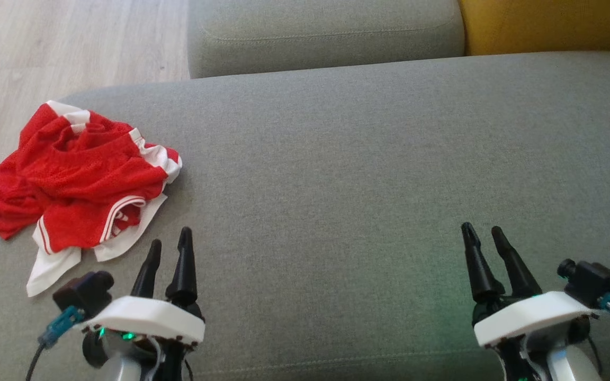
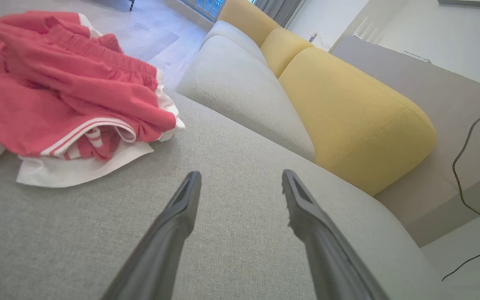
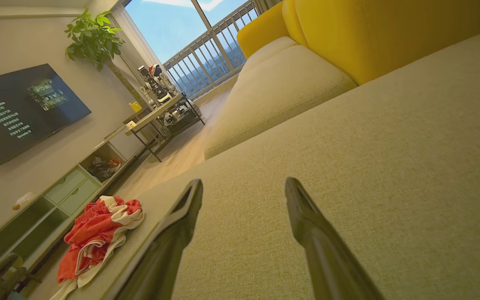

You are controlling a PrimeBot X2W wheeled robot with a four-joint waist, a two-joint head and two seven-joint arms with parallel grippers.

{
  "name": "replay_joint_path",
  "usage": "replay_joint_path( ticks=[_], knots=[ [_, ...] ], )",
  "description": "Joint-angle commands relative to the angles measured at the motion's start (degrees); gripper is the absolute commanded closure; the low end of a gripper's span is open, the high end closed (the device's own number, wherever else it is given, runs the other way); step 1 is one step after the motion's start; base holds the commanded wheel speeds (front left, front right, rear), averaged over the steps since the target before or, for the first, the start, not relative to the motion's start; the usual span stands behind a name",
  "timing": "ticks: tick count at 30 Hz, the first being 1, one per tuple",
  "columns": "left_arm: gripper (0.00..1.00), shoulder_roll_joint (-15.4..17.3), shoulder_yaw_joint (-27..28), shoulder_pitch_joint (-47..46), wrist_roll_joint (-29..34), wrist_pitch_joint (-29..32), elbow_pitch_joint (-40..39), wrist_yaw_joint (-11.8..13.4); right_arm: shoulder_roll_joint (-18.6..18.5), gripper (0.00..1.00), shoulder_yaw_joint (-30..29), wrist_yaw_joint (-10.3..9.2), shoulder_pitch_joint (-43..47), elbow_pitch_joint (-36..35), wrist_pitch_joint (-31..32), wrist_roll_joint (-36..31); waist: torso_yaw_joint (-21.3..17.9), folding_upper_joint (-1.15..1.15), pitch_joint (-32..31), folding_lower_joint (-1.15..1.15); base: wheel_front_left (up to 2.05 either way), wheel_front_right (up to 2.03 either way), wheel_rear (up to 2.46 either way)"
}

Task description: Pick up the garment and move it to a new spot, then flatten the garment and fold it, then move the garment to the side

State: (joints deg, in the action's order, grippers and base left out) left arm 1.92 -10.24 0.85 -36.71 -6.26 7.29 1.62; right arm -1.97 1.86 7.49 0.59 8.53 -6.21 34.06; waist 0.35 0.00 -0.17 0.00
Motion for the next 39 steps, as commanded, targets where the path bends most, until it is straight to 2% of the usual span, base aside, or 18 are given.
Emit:
replay_joint_path(
  ticks=[1, 22, 39],
  knots=[
    [0.0, 0.86, 0.62, -3.1, 1.96, -0.76, -2.66, 0.48, -0.61, 0.0, 1.16, 0.0, -1.78, -2.6, -0.86, -1.88, 0.06, 0.0, -0.02, 0.0, 0.0, 0.0, 0.0],
    [0.0, 2.46, -4.75, -3.2, 18.51, -4.51, -6.69, 4.1, -0.75, 0.0, 2.83, 0.0, -1.26, -3.77, -4.58, -17.91, 0.66, 0.0, -0.89, 0.0, 0.0, 0.0, 0.0],
    [0.0, 2.61, -7.02, -2.27, 28.11, -7.23, -6.55, 5.22, -0.85, 0.0, 1.53, 0.0, -0.55, -2.77, -7.29, -29.08, 1.19, 0.0, -1.61, 0.0, 0.0, 0.0, 0.0]
  ],
)
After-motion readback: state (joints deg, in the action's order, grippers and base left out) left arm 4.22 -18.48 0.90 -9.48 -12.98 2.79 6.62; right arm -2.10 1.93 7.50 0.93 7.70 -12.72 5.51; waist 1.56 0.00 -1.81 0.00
